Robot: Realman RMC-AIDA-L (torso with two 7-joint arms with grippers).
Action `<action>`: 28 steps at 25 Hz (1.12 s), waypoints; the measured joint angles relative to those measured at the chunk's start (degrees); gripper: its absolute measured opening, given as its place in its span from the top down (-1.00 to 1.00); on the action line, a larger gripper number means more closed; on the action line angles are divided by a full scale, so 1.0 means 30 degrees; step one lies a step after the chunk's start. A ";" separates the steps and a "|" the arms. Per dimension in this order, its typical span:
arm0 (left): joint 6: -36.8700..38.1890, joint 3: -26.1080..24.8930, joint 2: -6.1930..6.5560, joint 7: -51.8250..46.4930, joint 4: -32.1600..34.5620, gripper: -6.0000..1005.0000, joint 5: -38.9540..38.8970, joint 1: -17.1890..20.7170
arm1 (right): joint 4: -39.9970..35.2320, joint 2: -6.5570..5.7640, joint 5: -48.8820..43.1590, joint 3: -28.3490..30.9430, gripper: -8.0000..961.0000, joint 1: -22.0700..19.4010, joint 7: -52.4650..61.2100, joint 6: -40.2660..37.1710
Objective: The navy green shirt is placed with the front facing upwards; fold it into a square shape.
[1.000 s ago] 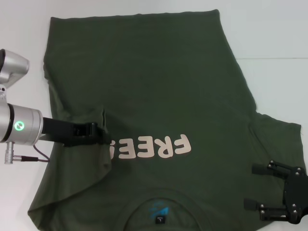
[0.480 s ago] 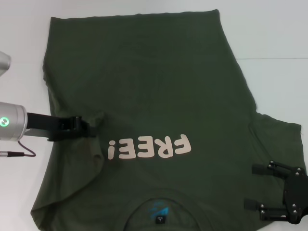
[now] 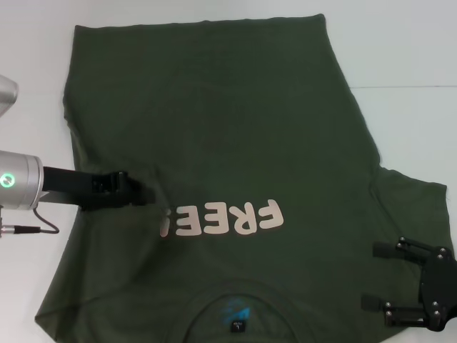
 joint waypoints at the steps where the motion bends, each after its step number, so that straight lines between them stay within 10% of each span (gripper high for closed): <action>1: 0.0025 -0.0001 0.0036 0.0035 -0.0050 0.85 -0.0136 0.0021 | -0.0001 0.0001 0.0001 -0.0001 -0.96 0.0002 0.0000 0.0000; 18: 0.3534 -0.2460 0.2145 0.6723 -0.1967 -0.26 -0.8315 0.3058 | -0.0807 -0.0410 0.1837 -0.0060 -0.96 0.0530 0.6871 -0.0687; 28: 0.5051 -0.3388 0.2172 1.0373 -0.1739 -0.81 -1.0002 0.5849 | -0.3012 -0.3072 0.1515 -0.1379 -0.87 0.3559 2.2589 -0.2833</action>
